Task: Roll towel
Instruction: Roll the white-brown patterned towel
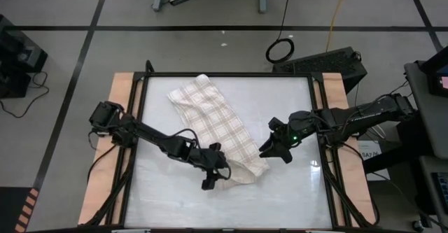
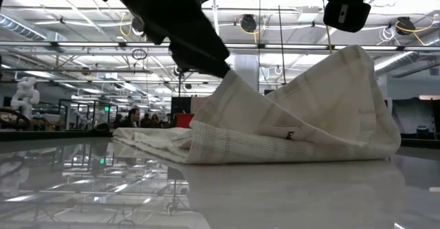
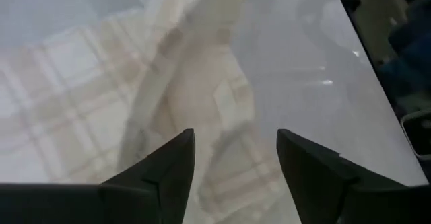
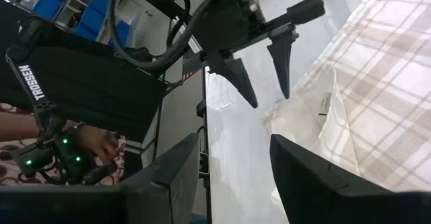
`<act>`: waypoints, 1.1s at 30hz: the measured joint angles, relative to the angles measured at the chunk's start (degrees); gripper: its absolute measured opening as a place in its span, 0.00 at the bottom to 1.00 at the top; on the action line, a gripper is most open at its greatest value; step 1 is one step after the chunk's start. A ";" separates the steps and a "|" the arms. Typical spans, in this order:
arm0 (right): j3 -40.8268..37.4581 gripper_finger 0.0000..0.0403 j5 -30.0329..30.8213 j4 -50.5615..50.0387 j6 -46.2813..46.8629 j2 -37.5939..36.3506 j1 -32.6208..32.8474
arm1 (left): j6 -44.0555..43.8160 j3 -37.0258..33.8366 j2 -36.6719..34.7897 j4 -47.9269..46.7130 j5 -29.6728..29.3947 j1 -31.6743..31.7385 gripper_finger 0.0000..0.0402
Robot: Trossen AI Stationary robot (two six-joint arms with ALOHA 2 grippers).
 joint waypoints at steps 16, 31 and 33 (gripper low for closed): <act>0.00 0.42 0.28 -0.22 -0.37 -0.04 0.00 | -0.39 -0.05 3.37 3.68 1.24 0.95 0.14; 0.00 0.42 -1.04 -6.02 -5.12 -0.03 0.39 | -24.76 0.01 -1.57 -2.69 -14.69 -2.58 0.02; 0.00 0.42 -1.81 -8.62 -9.29 -0.03 1.47 | -27.05 0.01 -1.60 -5.85 -17.13 -2.97 0.02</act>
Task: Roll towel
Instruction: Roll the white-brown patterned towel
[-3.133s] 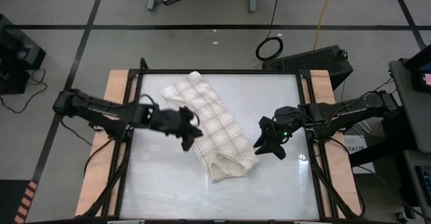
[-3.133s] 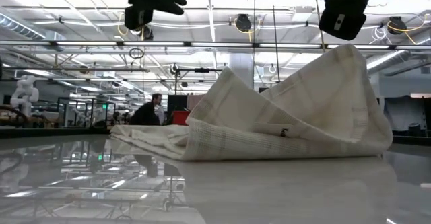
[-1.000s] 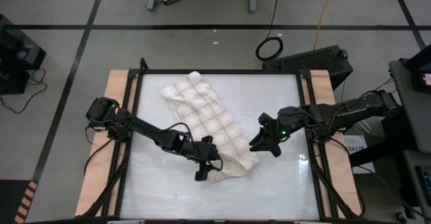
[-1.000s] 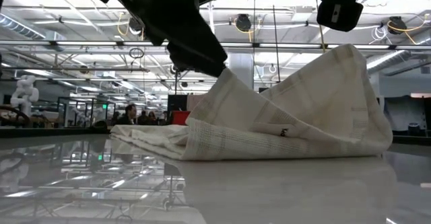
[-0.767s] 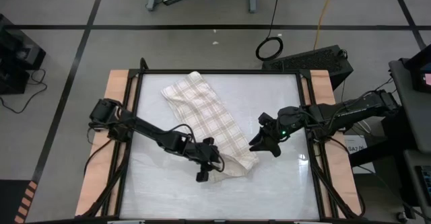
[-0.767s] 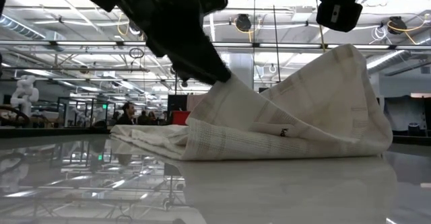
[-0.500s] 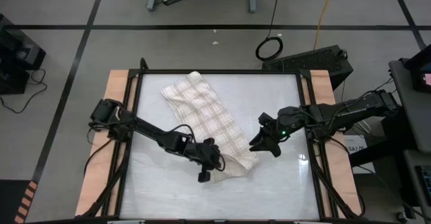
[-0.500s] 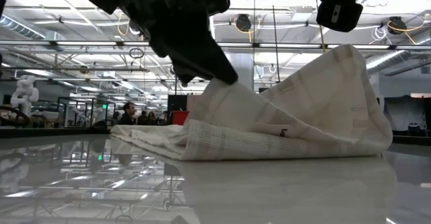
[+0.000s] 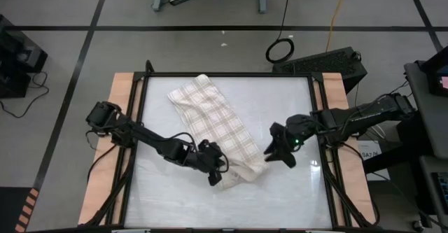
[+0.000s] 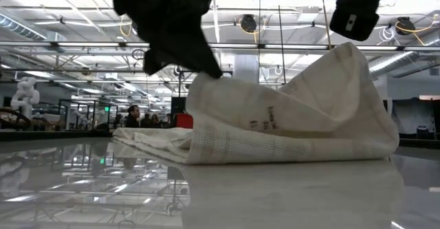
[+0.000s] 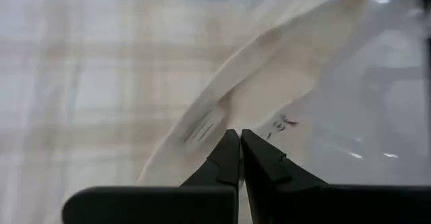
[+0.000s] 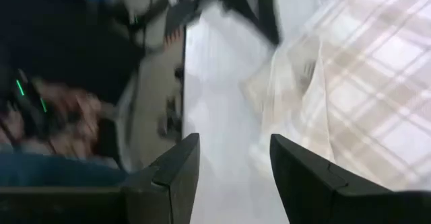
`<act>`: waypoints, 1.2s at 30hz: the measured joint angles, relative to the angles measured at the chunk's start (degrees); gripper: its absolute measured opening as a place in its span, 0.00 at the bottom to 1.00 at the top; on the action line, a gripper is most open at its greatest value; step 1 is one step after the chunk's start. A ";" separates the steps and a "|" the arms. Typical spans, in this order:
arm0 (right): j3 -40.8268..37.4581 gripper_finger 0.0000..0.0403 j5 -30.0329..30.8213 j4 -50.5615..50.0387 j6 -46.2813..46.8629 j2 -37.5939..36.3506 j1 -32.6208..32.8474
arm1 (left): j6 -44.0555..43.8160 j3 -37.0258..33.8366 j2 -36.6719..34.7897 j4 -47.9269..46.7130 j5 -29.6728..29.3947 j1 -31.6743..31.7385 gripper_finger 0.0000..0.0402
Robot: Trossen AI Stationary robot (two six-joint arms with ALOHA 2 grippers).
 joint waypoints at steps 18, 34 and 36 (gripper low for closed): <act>0.00 0.55 13.30 -0.24 -21.92 11.94 4.80 | -4.50 -0.02 -0.02 -6.21 -6.26 0.95 0.03; 0.00 0.56 12.31 2.24 -24.15 17.39 3.89 | -3.97 -0.02 -0.02 -6.30 -6.29 0.95 0.03; 0.00 0.55 11.68 2.83 -24.15 17.76 3.71 | -3.95 -0.02 -0.02 -6.30 -6.29 0.95 0.03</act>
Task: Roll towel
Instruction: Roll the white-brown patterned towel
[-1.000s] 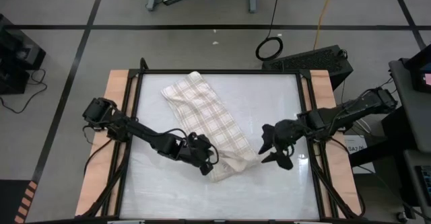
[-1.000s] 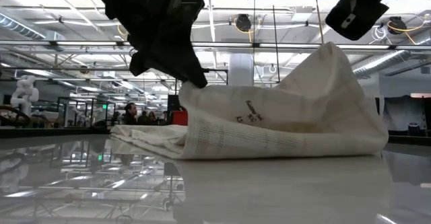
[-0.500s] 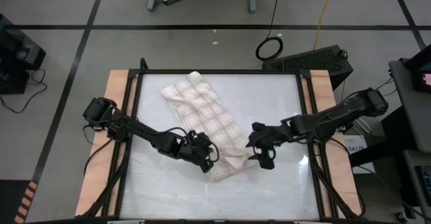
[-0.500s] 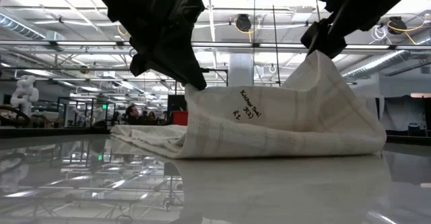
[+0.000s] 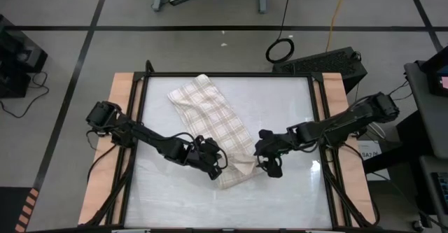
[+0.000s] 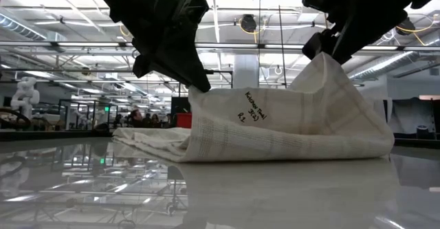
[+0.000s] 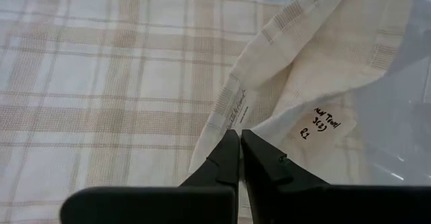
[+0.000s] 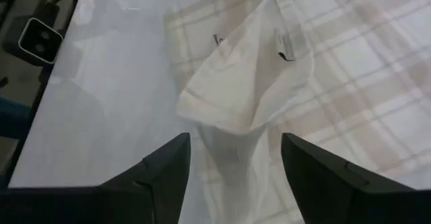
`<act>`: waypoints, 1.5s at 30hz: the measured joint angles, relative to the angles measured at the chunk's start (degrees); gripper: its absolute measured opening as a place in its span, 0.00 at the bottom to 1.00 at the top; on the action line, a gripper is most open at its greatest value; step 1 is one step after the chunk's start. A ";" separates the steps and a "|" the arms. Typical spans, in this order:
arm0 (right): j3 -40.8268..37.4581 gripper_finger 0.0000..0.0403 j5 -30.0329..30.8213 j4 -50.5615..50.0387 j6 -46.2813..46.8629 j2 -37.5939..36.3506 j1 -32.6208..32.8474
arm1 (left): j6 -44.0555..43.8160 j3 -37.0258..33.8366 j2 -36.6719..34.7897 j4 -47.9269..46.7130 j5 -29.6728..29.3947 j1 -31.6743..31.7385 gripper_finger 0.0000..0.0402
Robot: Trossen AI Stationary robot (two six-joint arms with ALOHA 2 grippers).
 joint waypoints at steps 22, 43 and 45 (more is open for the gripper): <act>0.02 0.02 -2.09 3.72 0.20 1.95 -0.09 | -0.33 -0.02 0.00 -0.57 0.32 0.00 0.03; 0.02 0.00 -3.88 1.31 2.82 0.55 -1.53 | -3.03 -0.61 -7.35 -15.94 2.76 -4.01 0.50; 0.02 0.00 -3.88 1.08 3.16 0.57 -2.05 | -1.56 -1.89 -6.37 -12.73 2.82 -3.66 0.50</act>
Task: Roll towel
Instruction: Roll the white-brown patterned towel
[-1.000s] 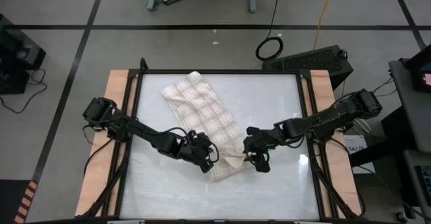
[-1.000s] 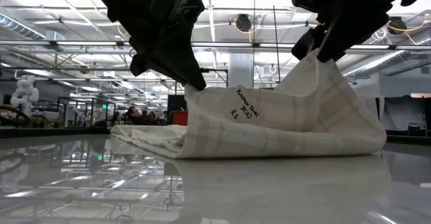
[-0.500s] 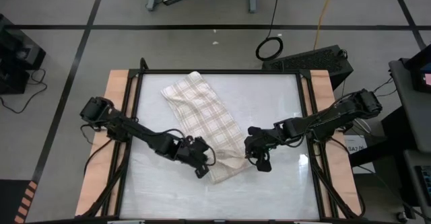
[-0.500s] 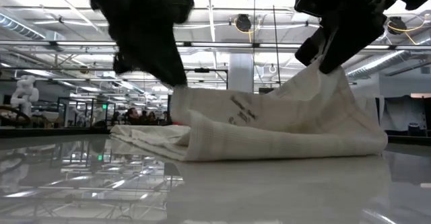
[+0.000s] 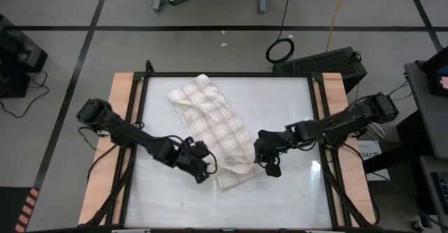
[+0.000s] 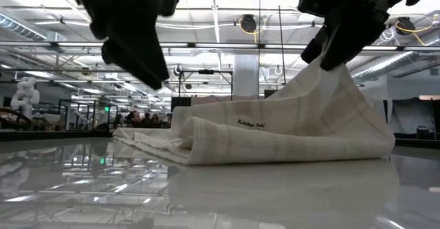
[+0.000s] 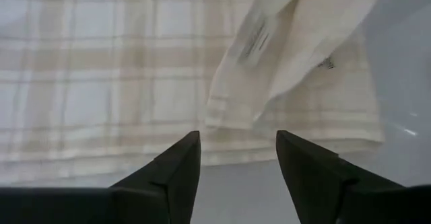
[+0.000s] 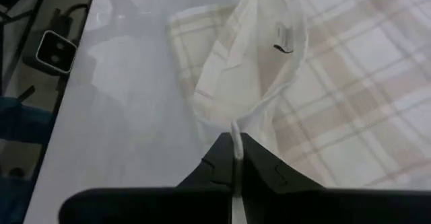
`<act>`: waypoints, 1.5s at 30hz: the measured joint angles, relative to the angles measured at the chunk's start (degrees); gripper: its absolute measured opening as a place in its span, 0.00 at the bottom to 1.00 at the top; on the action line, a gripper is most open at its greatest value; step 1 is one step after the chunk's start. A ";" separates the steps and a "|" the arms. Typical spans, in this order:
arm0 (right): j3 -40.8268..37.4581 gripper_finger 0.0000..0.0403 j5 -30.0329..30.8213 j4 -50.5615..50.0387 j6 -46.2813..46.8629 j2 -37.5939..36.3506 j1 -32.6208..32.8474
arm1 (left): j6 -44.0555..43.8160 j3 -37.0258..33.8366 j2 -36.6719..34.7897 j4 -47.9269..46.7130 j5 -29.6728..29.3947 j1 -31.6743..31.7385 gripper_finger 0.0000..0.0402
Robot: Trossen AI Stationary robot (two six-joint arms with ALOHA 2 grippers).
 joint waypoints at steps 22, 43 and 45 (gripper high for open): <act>0.00 0.00 -2.99 0.54 0.32 0.02 -1.03 | 28.04 -5.79 3.41 20.59 23.13 13.74 0.68; 0.00 0.00 -4.17 1.12 1.16 0.07 -1.03 | 34.28 -5.76 8.59 22.25 30.68 17.49 0.68; 0.00 0.00 -4.46 1.34 1.37 0.07 -1.03 | 34.32 -5.76 8.71 22.19 33.34 17.71 0.68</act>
